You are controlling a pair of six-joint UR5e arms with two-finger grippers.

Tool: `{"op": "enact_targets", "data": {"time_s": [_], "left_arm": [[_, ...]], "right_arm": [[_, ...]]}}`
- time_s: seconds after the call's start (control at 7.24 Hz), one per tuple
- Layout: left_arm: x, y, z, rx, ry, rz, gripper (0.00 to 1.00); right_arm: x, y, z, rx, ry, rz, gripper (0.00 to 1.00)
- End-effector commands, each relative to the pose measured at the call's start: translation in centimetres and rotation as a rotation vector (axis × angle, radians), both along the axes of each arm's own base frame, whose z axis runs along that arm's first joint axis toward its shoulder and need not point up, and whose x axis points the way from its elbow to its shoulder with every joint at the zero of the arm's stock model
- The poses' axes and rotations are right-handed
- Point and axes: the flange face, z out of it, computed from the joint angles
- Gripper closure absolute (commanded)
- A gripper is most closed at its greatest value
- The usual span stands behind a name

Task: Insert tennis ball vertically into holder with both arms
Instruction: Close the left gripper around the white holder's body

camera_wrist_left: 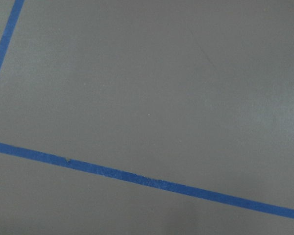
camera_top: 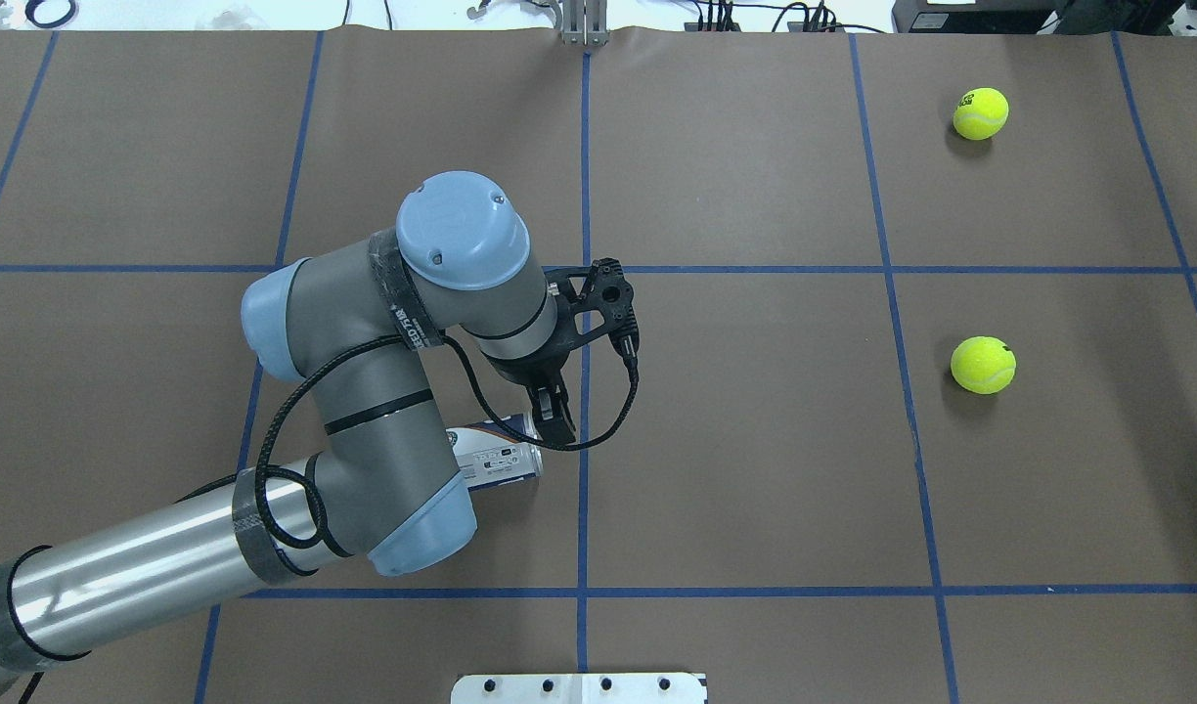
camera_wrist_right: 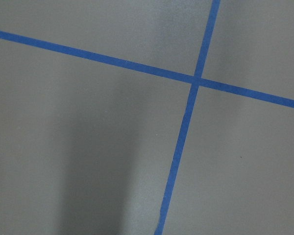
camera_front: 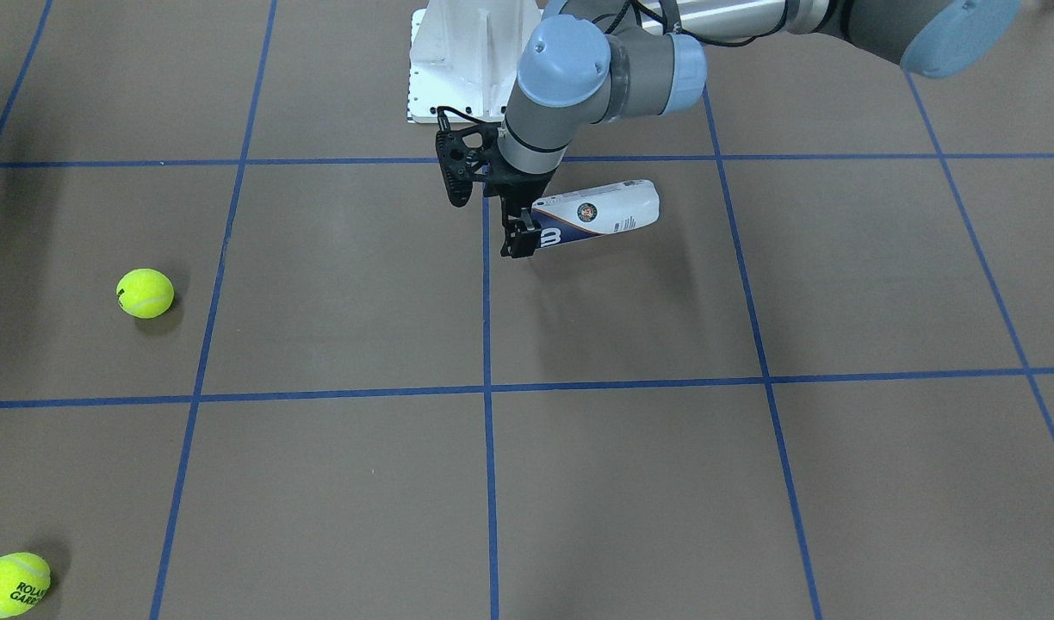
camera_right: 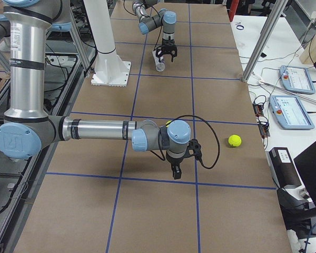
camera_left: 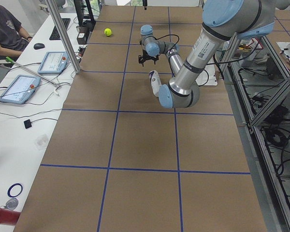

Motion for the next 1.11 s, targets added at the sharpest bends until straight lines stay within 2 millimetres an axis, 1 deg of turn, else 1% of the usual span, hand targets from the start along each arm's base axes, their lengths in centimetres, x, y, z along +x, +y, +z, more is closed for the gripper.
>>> {"op": "enact_targets", "data": {"time_s": [0.0, 0.14, 0.41, 0.55, 0.97], "left_arm": [[-0.9, 0.3, 0.1, 0.014, -0.002, -0.01, 0.0], [-0.7, 0.4, 2.5, 0.012, -0.039, -0.021, 0.0], [1.2, 2.6, 3.2, 0.035, -0.061, -0.008, 0.0], [1.6, 3.1, 3.5, 0.054, -0.074, -0.021, 0.0], [2.0, 3.4, 3.7, 0.072, -0.073, -0.004, 0.0]], "right_arm": [[0.0, -0.1, 0.4, 0.01, -0.001, 0.0, 0.01], [0.0, -0.1, 0.3, 0.01, -0.003, -0.001, 0.01], [-0.6, -0.1, 0.4, 0.007, -0.001, -0.013, 0.01], [-0.9, -0.1, 0.5, 0.005, -0.002, -0.019, 0.01], [-1.1, 0.0, 0.6, 0.003, -0.006, -0.024, 0.01]]}}
